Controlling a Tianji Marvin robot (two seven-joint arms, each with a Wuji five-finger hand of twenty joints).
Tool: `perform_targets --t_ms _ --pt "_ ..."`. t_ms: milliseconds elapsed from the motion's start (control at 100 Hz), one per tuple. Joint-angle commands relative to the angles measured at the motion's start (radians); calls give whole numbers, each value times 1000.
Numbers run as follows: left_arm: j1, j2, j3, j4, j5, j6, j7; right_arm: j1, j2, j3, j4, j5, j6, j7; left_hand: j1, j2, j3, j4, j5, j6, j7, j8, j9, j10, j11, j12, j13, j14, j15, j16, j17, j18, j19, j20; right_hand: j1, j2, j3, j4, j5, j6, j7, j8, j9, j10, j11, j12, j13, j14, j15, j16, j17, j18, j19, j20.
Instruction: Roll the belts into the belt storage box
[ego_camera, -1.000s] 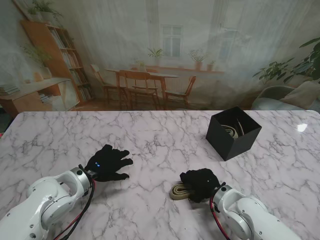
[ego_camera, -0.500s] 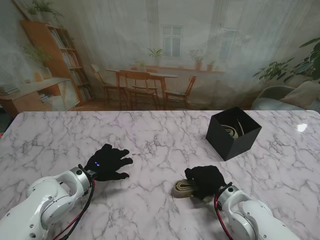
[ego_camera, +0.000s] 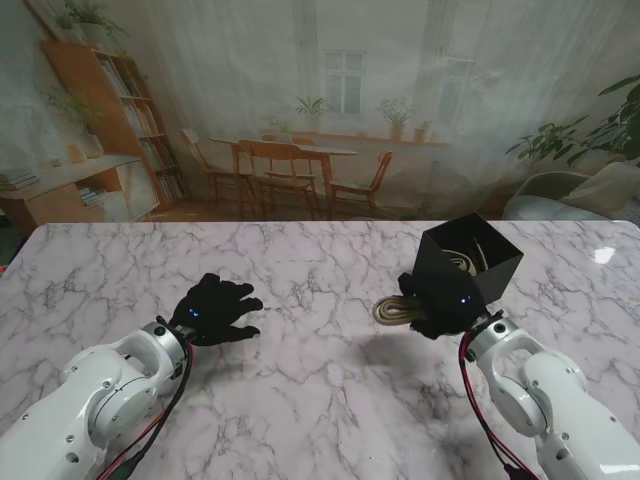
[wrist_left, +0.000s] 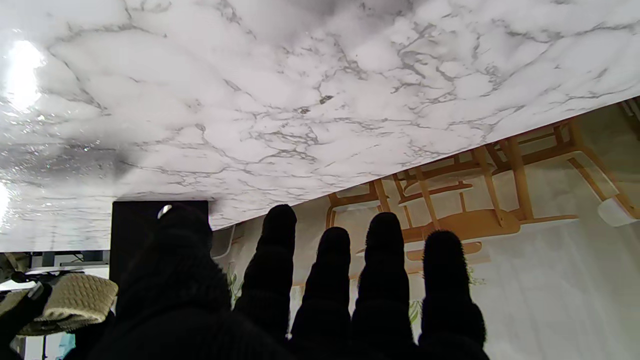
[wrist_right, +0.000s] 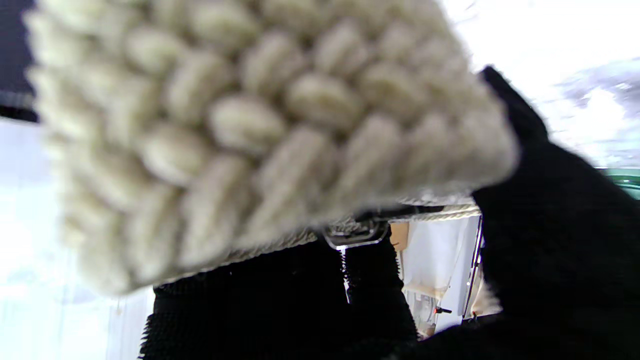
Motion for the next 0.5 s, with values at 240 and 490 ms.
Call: perform_targets --t_ms 240,490 --pt "-5 -11 20 17 -25 40 7 216 16 36 44 -50 20 42 9 42 -26 -16 46 -15 29 19 36 -1 4 1 10 16 -31 -10 -17 46 -25 1 238 110 164 48 111 -247 148 33 41 -48 6 24 97 -58 133 51 15 -59 26 14" --pt "12 -10 7 12 -10 32 13 354 33 21 159 -109 62 70 8 43 -27 -16 36 -13 26 20 34 -3 3 3 11 15 -30 -9 -16 44 -25 2 236 120 155 48 120 -255 139 24 44 -50 -7 16 93 -56 122 51 11 -64 21 14"
